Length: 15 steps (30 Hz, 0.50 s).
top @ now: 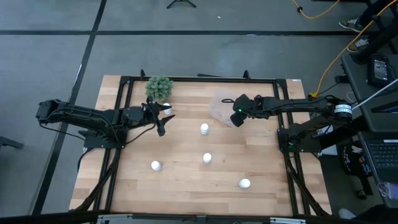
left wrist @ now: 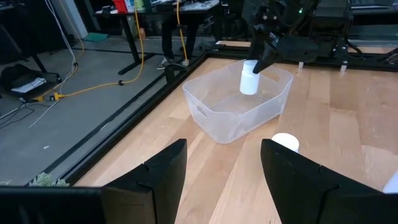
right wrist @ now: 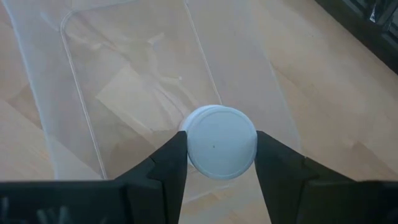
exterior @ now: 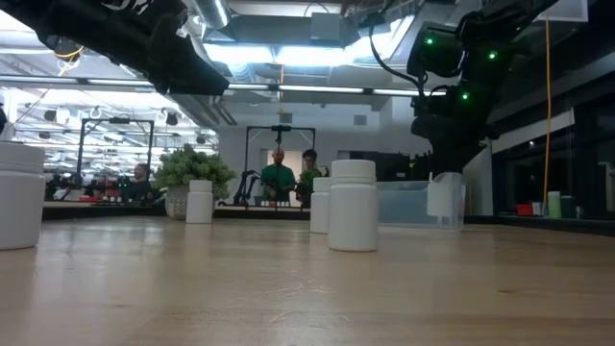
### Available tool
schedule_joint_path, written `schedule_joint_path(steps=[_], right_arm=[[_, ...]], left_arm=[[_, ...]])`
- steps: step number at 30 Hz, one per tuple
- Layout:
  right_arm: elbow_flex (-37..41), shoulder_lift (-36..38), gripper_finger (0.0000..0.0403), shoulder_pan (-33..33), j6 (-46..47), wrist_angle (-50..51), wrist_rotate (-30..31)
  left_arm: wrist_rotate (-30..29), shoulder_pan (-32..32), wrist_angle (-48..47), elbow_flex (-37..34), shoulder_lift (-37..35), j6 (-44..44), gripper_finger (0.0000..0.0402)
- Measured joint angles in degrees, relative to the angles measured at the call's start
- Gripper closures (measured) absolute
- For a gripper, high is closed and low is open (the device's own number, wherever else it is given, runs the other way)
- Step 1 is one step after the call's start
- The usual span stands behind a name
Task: Pick and place pill bottles into a basket
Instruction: Put the white pill bottle into the transparent bin
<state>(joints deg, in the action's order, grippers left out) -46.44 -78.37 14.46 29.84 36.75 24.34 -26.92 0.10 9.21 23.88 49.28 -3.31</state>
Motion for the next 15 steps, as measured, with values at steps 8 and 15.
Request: schedule_joint_path(steps=[8,15], right_arm=[[3.78,-0.06,0.0242,0.0,-0.13,-5.07,0.24],[3.78,-0.04,0.0242,0.06,-1.37,-5.25,1.59]], left_arm=[[-0.01,0.01,-0.01,0.0,0.01,0.0,0.0201],[0.0,0.02,0.0,0.0,0.02,-0.02,0.0201]])
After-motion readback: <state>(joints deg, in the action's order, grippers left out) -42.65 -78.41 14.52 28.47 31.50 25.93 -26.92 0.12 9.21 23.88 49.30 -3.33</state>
